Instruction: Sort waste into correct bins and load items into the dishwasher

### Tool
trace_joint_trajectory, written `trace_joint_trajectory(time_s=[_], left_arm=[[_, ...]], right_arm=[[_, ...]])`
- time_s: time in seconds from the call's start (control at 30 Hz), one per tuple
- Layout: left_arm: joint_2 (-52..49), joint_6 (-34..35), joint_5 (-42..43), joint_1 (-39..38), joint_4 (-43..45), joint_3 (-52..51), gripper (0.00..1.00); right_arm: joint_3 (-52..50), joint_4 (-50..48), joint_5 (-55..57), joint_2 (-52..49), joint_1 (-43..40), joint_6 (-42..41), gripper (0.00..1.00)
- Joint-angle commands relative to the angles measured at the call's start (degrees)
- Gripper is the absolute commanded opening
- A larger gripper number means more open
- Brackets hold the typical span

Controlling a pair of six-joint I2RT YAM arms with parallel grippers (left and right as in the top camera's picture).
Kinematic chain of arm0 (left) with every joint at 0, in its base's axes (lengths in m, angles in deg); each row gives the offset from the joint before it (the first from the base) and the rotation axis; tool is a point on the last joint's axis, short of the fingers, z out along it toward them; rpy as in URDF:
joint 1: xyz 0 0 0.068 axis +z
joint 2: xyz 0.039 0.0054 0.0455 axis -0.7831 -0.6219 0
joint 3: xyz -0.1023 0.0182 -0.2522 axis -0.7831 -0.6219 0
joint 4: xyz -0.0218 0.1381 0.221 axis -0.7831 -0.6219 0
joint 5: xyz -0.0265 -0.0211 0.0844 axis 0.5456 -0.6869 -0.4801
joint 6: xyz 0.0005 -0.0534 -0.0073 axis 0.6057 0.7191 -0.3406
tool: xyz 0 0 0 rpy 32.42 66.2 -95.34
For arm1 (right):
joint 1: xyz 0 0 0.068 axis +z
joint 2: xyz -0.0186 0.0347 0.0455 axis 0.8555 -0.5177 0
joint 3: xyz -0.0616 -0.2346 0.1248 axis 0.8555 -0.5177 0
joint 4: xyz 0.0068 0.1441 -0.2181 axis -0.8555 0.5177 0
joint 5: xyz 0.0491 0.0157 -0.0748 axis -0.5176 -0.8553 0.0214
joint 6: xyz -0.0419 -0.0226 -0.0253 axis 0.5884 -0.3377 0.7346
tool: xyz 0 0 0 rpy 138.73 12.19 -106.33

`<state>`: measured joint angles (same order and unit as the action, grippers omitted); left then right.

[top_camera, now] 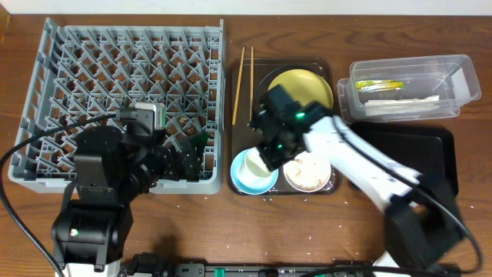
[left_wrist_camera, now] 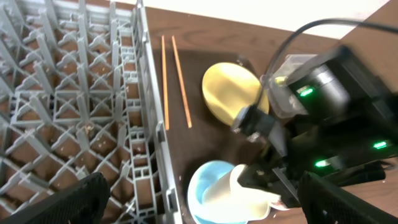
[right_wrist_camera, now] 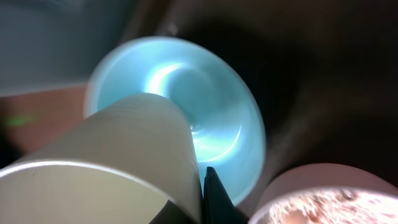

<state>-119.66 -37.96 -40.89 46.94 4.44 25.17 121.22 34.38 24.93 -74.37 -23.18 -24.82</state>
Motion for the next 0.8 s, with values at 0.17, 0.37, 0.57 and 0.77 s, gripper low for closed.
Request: trace_joint_trajectory(time_s=[0.17, 0.37, 0.57, 0.77], left_arm=[[-1.6, 12.1, 18.3, 0.1, 11.0, 1.3, 0.98], [-8.5, 21.4, 40.9, 0.1, 21.1, 1.3, 0.98], [-13.3, 22.8, 49.8, -3.9, 26.3, 1.3, 0.98], [-14.1, 22.7, 49.6, -10.9, 33.7, 1.3, 0.98]], right_arm=[[0.3, -10.4, -32.0, 19.3, -21.3, 3.3, 0.01], [0.3, -16.5, -59.6, 19.6, -24.0, 11.1, 0.01], [0.3, -21.7, -63.1, 19.6, -20.9, 11.1, 0.01], [0.3, -24.3, -60.9, 19.3, -18.1, 10.8, 0.01]])
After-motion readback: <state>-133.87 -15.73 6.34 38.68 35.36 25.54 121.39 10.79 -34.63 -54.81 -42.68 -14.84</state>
